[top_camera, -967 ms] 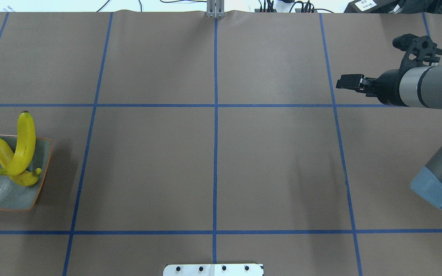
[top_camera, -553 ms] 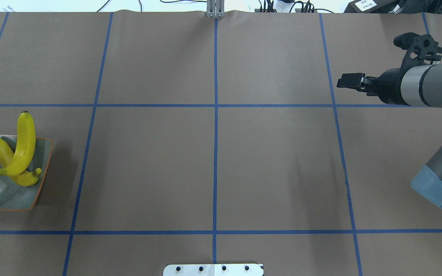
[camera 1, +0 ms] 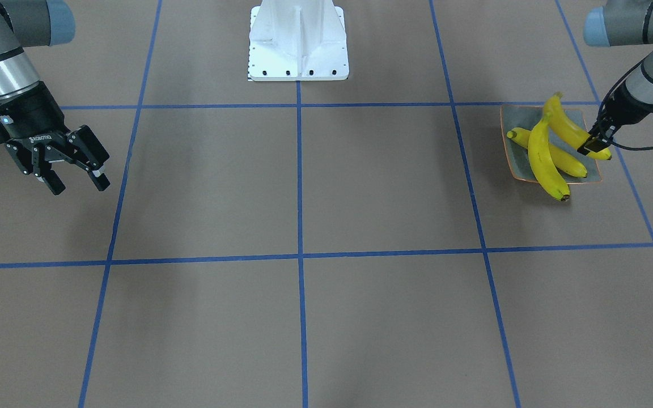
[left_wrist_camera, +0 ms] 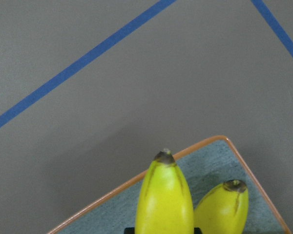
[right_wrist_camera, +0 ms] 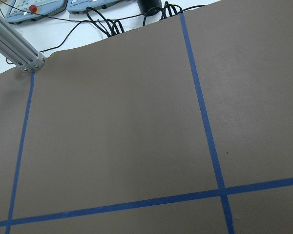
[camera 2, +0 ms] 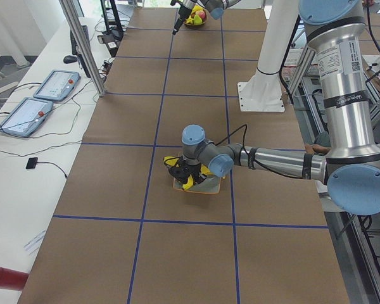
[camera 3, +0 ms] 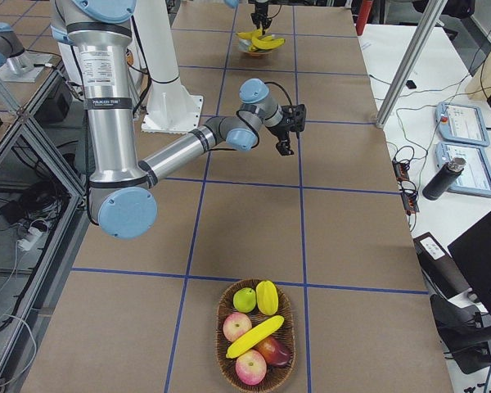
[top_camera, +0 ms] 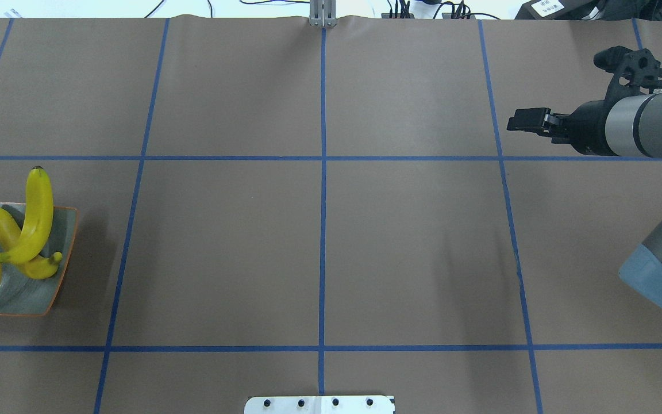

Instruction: Transfer all bananas from basket to plate

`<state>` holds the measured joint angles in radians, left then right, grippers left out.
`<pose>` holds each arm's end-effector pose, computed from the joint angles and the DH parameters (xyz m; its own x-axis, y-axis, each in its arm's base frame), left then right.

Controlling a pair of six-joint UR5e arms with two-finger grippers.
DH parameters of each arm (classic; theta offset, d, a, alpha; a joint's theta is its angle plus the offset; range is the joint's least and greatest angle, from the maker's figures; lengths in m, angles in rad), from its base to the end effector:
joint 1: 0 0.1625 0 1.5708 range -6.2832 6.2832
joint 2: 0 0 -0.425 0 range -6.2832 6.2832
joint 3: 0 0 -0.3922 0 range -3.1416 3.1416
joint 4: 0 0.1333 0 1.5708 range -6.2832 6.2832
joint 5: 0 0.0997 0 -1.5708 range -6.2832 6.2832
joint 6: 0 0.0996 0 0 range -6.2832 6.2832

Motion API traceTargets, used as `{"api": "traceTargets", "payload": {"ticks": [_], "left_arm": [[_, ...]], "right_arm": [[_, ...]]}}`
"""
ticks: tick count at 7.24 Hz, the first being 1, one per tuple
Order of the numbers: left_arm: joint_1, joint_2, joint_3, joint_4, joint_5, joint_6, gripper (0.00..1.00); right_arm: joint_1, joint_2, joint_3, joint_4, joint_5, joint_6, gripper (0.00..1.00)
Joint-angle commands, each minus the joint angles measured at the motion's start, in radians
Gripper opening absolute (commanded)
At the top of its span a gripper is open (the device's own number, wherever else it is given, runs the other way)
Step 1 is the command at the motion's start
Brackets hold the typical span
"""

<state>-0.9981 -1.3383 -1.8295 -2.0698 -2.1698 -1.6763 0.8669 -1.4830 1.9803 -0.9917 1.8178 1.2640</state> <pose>0.1637 -0.3962 0.5870 0.4093 -0.7953 -0.4472 0.5873 0.6048 -0.5379 -0.2498 -0.4626 0.3568 0.4739 0.1058 0.8742 -0.4791 0.8639 0.1552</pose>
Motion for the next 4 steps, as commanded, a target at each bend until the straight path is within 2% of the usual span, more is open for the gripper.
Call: {"api": "traceTargets", "payload": {"ticks": [1, 2, 3, 4], "left_arm": [[0.016, -0.001, 0.001, -0.003, 0.016, 0.001, 0.65], [0.016, -0.004, 0.001, -0.003, 0.016, 0.001, 0.87], [0.016, -0.002, 0.001, -0.003, 0.016, 0.003, 1.0], [0.016, -0.002, -0.004, -0.003, 0.015, 0.004, 1.0]], "right_arm": [[0.006, 0.001, 0.002, 0.001, 0.006, 0.0, 1.0], [0.004, 0.006, 0.0, -0.001, 0.008, 0.0, 1.0], [0.007, 0.007, 0.002, -0.001, 0.008, 0.0, 1.0], [0.008, 0.009, 0.002, -0.001, 0.008, 0.0, 1.0]]}}
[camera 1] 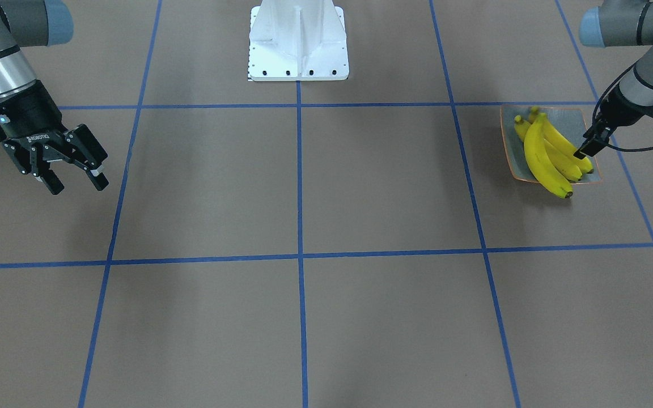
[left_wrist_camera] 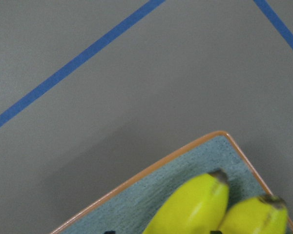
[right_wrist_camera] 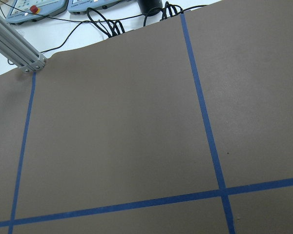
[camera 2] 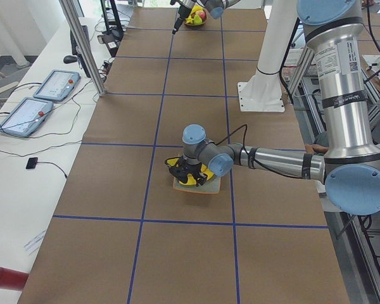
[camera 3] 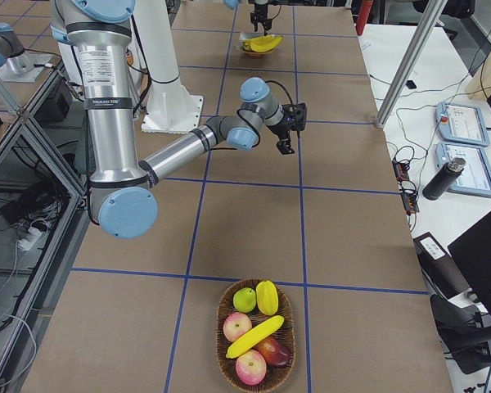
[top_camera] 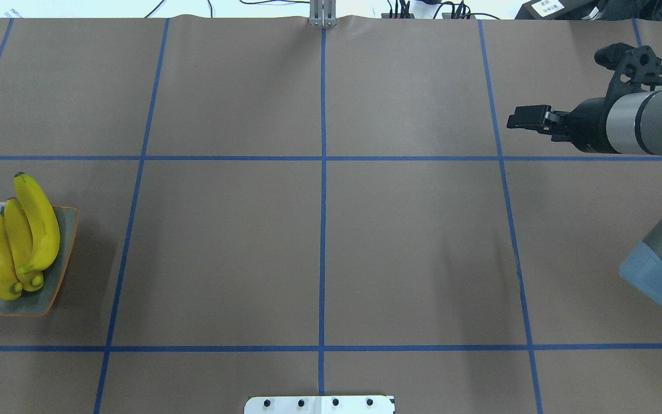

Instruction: Transfer all bananas from basket to plate

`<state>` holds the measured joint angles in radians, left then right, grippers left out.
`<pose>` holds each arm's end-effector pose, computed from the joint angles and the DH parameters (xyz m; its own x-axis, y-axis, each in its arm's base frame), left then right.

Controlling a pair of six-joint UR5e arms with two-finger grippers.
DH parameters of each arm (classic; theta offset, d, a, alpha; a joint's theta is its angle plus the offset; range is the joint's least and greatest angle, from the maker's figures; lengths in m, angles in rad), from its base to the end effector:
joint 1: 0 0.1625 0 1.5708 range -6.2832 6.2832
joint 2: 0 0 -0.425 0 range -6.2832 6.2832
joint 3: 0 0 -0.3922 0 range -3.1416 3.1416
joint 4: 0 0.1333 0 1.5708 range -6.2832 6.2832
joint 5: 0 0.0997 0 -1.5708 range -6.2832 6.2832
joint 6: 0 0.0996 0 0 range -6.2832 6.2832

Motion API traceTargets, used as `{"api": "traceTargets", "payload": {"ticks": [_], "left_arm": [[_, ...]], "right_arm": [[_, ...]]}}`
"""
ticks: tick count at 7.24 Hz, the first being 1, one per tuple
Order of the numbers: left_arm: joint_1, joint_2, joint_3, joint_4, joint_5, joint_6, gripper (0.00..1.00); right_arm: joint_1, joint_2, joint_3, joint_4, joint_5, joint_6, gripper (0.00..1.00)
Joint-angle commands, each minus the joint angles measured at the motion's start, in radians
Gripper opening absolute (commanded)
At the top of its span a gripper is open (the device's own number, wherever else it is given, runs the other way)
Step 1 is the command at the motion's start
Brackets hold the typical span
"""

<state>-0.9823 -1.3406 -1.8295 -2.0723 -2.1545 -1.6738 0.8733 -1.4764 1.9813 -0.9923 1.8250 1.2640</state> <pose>0.1697 -0.3955 0.5864 0.4210 -0.7853 -0.4540 0.5858 0.6175 -0.5250 -0.2479 -0.4644 0.3529 0.4677 0.1030 0.8779 -0.4803 0.8634 0.1546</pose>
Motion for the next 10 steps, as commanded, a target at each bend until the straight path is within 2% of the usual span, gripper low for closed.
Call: {"api": "traceTargets", "payload": {"ticks": [1, 2, 3, 4, 7, 9, 10], "left_arm": [[-0.001, -0.003, -0.01, 0.001, -0.007, 0.002, 1.0], [-0.001, -0.006, -0.011, 0.001, -0.015, 0.002, 1.0], [-0.003, -0.035, -0.011, 0.004, -0.025, 0.003, 1.0], [-0.028, -0.073, -0.013, 0.006, -0.083, 0.003, 1.0], [-0.125, -0.309, -0.013, 0.058, -0.169, 0.003, 1.0], [-0.125, -0.49, -0.014, 0.22, -0.183, 0.002, 1.0], [-0.124, -0.512, -0.019, 0.233, -0.185, 0.002, 1.0]], "right_arm": [[0.001, 0.002, 0.001, 0.0, 0.0, 0.0, 1.0], [0.003, -0.001, -0.001, 0.0, 0.0, 0.0, 1.0], [0.028, -0.01, -0.002, 0.0, 0.043, -0.003, 1.0], [0.088, -0.028, -0.004, 0.001, 0.121, -0.015, 1.0], [0.295, -0.235, -0.013, 0.009, 0.259, -0.277, 1.0], [0.45, -0.317, -0.124, 0.006, 0.347, -0.619, 1.0], [0.516, -0.315, -0.222, 0.006, 0.403, -0.793, 1.0]]}}
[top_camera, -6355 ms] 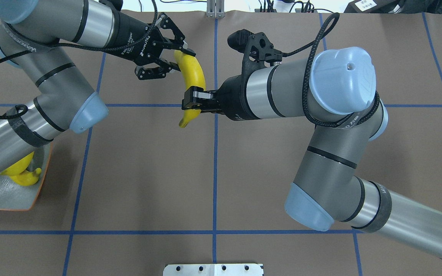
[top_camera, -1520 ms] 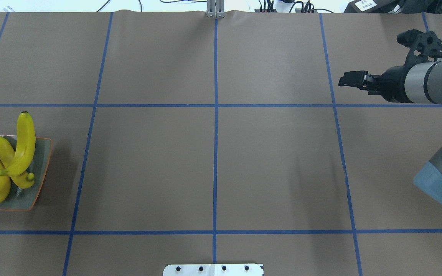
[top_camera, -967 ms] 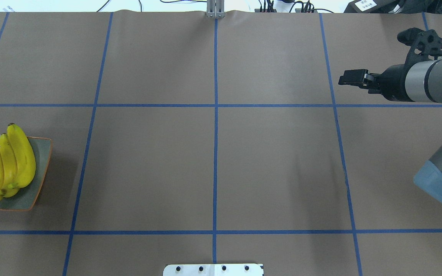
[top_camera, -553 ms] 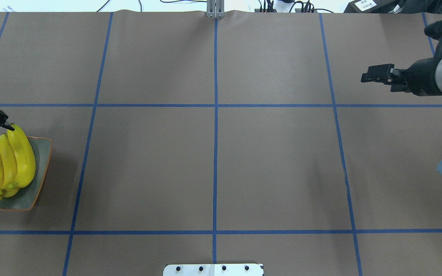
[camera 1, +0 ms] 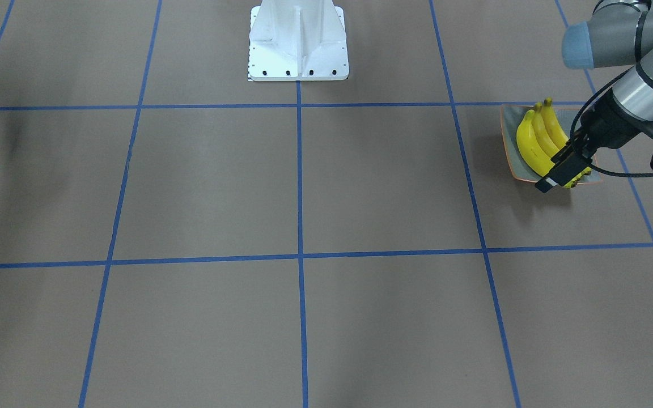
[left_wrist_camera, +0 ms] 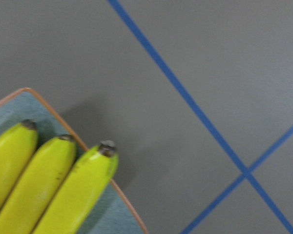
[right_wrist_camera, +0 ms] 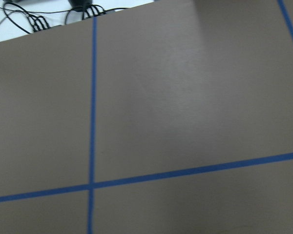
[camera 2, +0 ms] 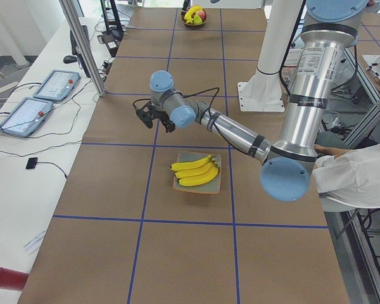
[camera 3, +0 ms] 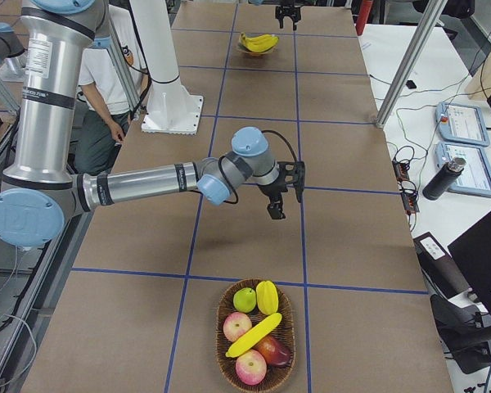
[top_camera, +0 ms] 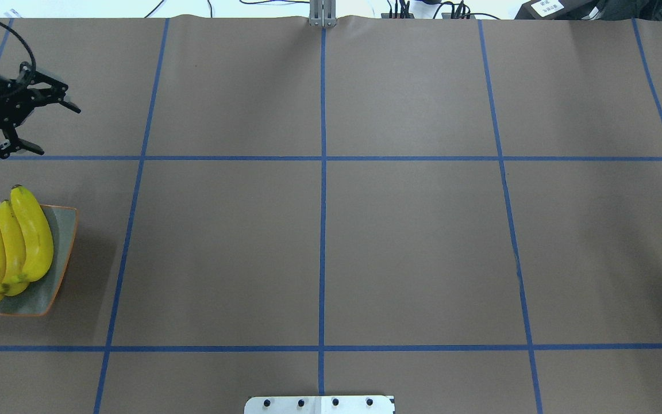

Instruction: Transfer all bananas from basket to plate

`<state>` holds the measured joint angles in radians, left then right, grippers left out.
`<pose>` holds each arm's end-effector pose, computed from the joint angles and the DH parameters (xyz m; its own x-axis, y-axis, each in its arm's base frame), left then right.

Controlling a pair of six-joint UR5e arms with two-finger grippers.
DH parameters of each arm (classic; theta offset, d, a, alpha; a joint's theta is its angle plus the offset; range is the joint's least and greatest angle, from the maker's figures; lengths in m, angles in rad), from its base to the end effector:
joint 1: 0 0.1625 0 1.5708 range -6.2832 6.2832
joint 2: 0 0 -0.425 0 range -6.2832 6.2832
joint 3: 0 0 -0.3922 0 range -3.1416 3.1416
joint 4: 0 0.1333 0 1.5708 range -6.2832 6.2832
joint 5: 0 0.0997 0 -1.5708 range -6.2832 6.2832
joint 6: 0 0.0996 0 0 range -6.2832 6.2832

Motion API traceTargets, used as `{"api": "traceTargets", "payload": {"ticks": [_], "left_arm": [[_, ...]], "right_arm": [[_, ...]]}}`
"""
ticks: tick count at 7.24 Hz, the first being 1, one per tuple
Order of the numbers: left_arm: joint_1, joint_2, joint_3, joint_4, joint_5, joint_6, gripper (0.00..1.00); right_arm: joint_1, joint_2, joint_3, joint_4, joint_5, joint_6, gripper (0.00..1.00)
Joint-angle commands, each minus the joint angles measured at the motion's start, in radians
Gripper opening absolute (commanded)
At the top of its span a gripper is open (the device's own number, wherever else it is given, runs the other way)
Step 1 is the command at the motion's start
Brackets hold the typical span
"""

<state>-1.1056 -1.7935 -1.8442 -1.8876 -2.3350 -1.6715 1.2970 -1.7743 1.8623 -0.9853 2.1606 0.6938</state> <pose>0.1935 -0.5290 0.3673 0.2646 -0.6889 -0.6748 0.4486 0.7073 -0.5462 -0.0424 -0.4392 0.5468 0.6782 0.0517 0.7331 -0.2892 0.9358 0.2015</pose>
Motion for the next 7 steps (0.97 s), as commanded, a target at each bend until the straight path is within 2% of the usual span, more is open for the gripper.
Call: {"api": "traceTargets", "payload": {"ticks": [1, 3, 4, 5, 6, 7], "left_arm": [[0.001, -0.07, -0.006, 0.048, -0.003, -0.002, 1.0], [0.006, -0.078, -0.001, 0.042, -0.003, -0.002, 1.0], [0.007, -0.087, 0.003, 0.042, -0.003, -0.002, 1.0], [0.01, -0.089, 0.006, 0.041, 0.0, -0.007, 1.0], [0.013, -0.089, 0.007, 0.041, 0.0, -0.013, 1.0], [0.013, -0.095, 0.007, 0.041, 0.002, -0.017, 1.0]], "right_arm": [[0.141, -0.007, -0.203, -0.001, 0.094, -0.404, 1.0], [0.203, 0.003, -0.317, -0.006, 0.102, -0.685, 1.0], [0.243, 0.051, -0.387, -0.012, 0.119, -0.795, 1.0], [0.295, 0.129, -0.523, -0.018, 0.172, -0.945, 1.0], [0.33, 0.212, -0.614, -0.086, 0.183, -1.106, 1.0], [0.332, 0.225, -0.617, -0.157, 0.179, -1.233, 1.0]]}}
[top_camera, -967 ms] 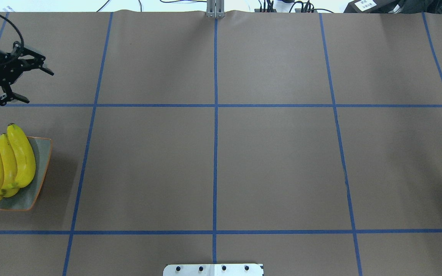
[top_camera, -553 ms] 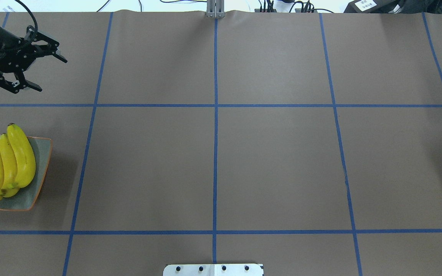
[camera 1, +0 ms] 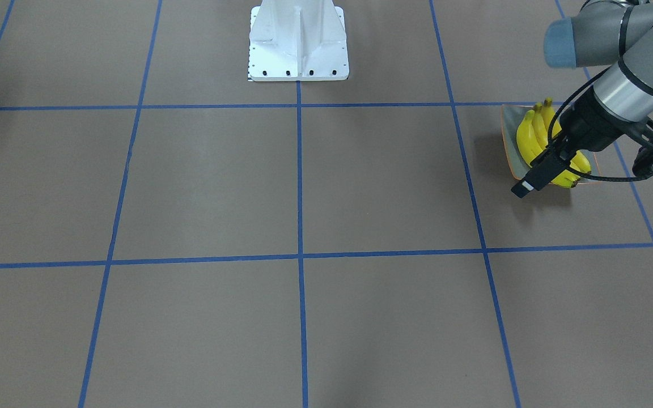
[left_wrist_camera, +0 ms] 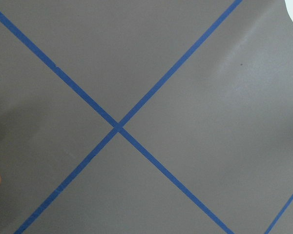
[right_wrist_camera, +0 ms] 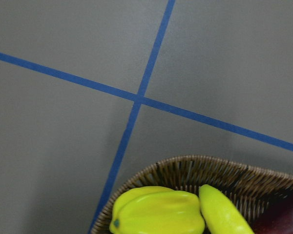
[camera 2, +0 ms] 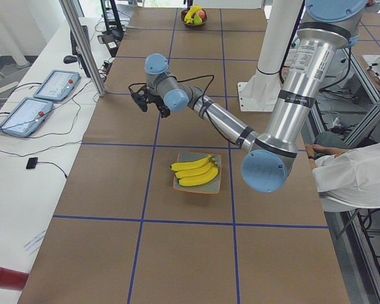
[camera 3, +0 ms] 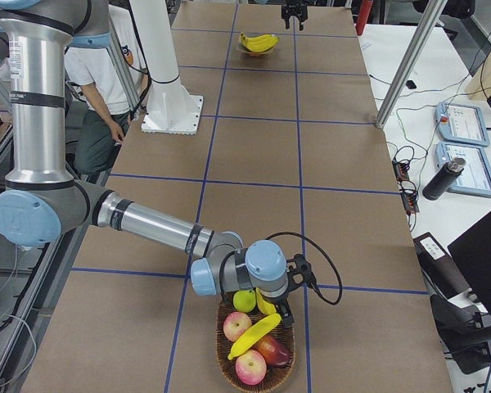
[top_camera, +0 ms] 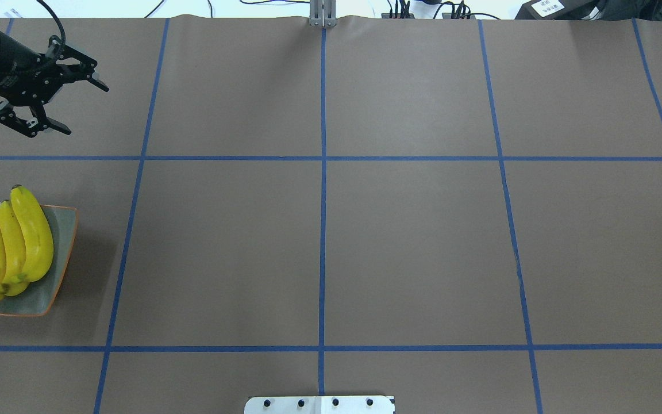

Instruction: Transfer all bananas from basket to plate

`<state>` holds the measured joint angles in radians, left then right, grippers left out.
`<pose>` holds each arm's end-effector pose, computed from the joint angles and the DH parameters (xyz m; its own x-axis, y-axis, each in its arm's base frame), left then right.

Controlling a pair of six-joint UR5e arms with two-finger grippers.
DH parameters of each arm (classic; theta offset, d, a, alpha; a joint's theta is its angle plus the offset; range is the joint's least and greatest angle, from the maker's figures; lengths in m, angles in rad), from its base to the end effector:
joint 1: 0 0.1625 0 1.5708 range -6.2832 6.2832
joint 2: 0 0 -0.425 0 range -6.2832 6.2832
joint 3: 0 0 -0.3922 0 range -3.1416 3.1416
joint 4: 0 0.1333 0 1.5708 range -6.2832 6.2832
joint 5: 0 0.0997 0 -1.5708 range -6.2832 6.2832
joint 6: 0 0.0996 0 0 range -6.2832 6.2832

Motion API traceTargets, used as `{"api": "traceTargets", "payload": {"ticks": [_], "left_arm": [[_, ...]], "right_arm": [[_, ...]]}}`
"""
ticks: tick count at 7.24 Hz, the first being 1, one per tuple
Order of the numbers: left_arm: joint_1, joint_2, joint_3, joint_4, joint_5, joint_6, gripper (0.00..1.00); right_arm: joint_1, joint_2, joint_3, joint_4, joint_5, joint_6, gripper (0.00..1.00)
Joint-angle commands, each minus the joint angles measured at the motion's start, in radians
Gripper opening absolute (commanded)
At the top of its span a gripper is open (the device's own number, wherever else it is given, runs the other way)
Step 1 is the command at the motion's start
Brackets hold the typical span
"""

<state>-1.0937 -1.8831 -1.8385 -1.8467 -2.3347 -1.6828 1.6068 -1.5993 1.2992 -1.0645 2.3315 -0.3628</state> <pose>0.2084 -0.5433 0.3239 0.2543 -0.6676 -0.6998 0.4328 0.7256 -0.5350 0.0817 -0.4723 0.7535 0.6940 -0.4547 0.5582 0.2258 0.8737 0.4309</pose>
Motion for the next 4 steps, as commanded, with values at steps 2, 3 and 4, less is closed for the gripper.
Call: {"api": "traceTargets", "payload": {"ticks": [2, 3, 4], "left_arm": [[0.003, -0.007, 0.002, 0.0, 0.003, -0.006, 1.0], [0.002, -0.007, 0.002, 0.0, 0.003, -0.006, 1.0], [0.003, -0.007, 0.004, 0.0, 0.005, -0.005, 1.0]], "right_arm": [[0.019, 0.026, -0.058, -0.086, 0.0, -0.217, 1.0], [-0.02, 0.022, -0.058, -0.118, 0.003, -0.269, 0.99], [-0.022, 0.022, -0.051, -0.188, 0.0, -0.334, 0.97]]}}
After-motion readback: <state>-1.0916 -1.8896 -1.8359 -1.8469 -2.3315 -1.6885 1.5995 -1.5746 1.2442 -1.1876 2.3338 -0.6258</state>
